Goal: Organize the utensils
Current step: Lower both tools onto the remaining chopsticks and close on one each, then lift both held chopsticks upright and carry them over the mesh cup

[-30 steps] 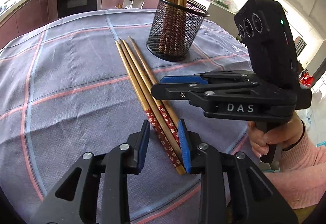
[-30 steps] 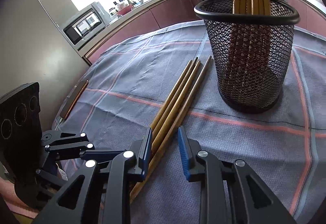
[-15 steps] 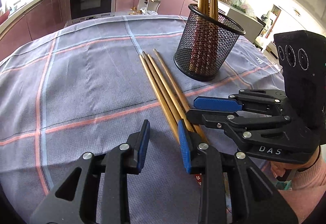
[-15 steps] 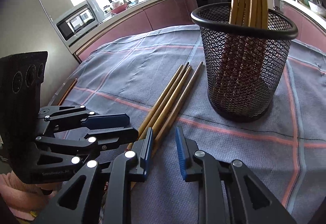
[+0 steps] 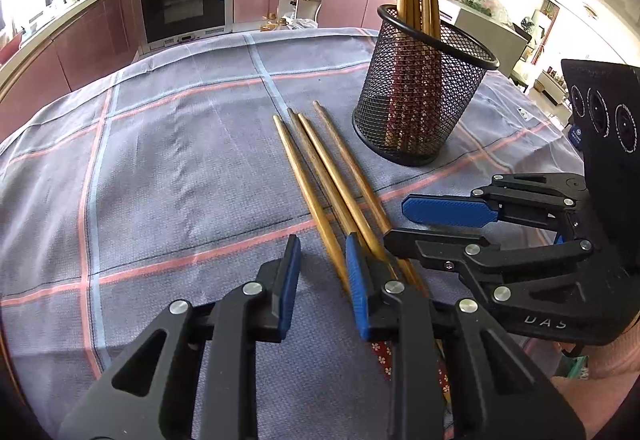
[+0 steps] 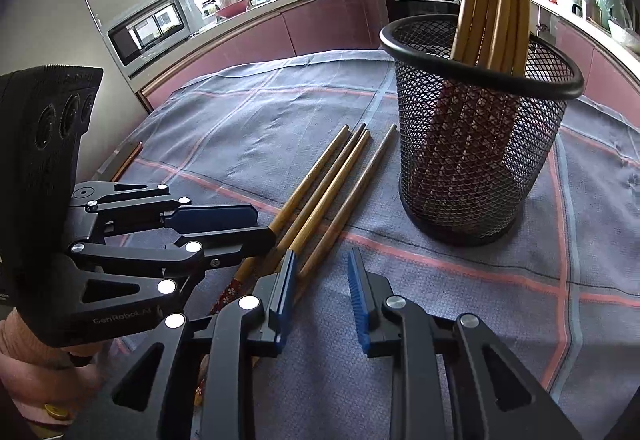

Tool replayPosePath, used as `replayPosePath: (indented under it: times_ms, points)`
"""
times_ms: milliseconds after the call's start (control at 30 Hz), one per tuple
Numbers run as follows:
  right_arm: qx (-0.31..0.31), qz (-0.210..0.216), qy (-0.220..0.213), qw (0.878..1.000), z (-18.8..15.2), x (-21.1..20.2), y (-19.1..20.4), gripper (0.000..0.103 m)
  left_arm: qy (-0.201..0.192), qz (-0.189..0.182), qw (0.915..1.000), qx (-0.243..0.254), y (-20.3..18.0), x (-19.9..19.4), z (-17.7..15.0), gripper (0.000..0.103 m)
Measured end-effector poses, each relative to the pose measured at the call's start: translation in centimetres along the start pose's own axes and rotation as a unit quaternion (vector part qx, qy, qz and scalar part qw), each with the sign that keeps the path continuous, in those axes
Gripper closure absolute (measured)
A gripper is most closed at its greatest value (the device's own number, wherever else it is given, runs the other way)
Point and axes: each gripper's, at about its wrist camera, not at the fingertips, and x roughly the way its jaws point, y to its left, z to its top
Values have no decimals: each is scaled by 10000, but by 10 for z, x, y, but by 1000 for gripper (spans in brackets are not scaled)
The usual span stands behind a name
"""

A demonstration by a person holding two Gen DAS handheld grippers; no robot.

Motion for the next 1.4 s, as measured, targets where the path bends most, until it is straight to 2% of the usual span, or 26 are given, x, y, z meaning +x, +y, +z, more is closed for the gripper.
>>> replayPosePath:
  times_ms: [33,167,367,533,633,700,733,767,933,1033,1267,1400]
  points:
    - [-29,-37,12,10000,1,2,1,77,12,9,10000,-13,0,1,1,77]
    - [-106,-204,2,9997,8,8,3,77,23,48,10000,-71,3,5,4,82]
    - [-8,-185,-66,9998,7,7,0,77,11,136,9998,-129,3,6,5,87]
    - [264,38,-85,9996,3,1,-9,89,-6,145,9995,-291,6,3,2,94]
    - [316,11,-93,9995,0,-5,-12,89,-25,176,9992,-367,9,-2,-3,95]
    - [307,-82,-60,9995,-1,-5,-11,87,-12,167,9992,-365,10,-3,-5,95]
    - [310,-135,-45,9994,-1,-4,-11,81,-18,185,9992,-363,10,-3,-5,94]
    - [326,-137,-35,9994,0,-3,-11,80,-16,198,9992,-349,10,-3,-5,93]
    - [243,-269,-96,9993,5,4,-7,79,-15,280,9993,-244,6,2,0,91]
    - [339,-250,-139,9990,6,5,-10,90,-32,344,9991,-238,4,4,1,92]
    - [650,23,-296,9974,-1,-3,-19,97,-155,386,9980,-475,10,-5,-2,95]
    - [630,136,-411,9971,-3,-12,-17,97,-235,216,9983,-484,11,-16,-6,95]
